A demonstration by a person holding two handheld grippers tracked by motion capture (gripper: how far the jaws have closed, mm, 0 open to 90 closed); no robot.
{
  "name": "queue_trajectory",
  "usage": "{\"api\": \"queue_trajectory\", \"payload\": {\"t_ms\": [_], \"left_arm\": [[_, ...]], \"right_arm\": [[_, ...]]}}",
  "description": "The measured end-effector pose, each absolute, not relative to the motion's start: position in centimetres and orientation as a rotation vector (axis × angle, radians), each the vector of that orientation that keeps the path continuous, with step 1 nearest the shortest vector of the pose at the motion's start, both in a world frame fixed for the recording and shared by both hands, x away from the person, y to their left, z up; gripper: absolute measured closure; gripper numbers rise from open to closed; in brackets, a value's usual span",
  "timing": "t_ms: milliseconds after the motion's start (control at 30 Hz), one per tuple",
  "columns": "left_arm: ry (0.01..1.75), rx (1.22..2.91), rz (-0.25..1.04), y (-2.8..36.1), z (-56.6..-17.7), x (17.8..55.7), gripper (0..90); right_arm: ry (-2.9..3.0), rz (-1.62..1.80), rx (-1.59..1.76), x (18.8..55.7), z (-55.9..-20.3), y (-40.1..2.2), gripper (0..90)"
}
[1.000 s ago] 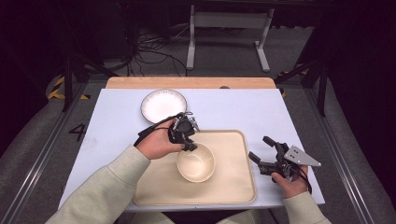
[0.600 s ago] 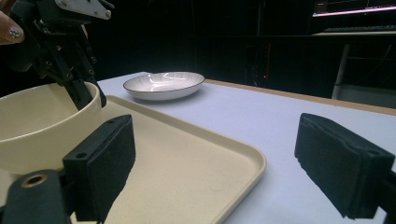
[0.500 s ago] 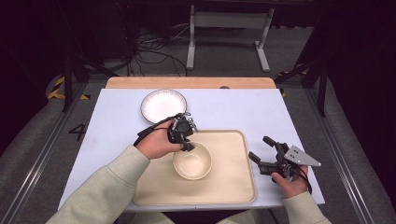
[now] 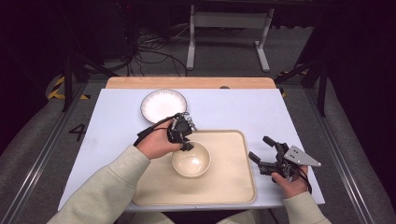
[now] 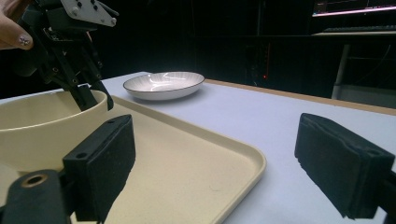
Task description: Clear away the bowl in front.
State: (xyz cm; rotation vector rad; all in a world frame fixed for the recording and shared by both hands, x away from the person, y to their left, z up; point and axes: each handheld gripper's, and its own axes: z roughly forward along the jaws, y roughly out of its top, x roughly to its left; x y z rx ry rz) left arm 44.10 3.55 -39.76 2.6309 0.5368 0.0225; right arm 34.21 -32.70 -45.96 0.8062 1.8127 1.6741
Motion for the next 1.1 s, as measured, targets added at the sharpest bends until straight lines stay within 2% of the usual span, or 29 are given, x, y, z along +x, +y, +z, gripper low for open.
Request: {"api": "queue_trajectory", "payload": {"t_ms": [133,467,800,967,1100], "left_arm": [[0.537,2.605,0.038,3.4,-39.6,43.9,62.3],[0.532,2.476,0.111,4.6,-37.7,42.9,49.0],[0.515,2.29,0.193,7.7,-35.9,40.9,38.7],[0.516,2.222,0.243,8.9,-35.5,40.2,28.0],[0.51,2.161,0.287,10.4,-35.4,39.6,23.2]], "right_arm": [[1.814,1.671,0.807,34.2,-46.0,-32.7,13.5],[1.812,1.669,0.805,34.2,-46.0,-32.7,12.8],[1.824,1.671,0.813,34.3,-45.9,-32.7,12.8],[1.831,1.668,0.811,34.4,-45.9,-32.7,11.9],[1.836,1.668,0.81,34.4,-45.9,-32.7,10.8]]}}
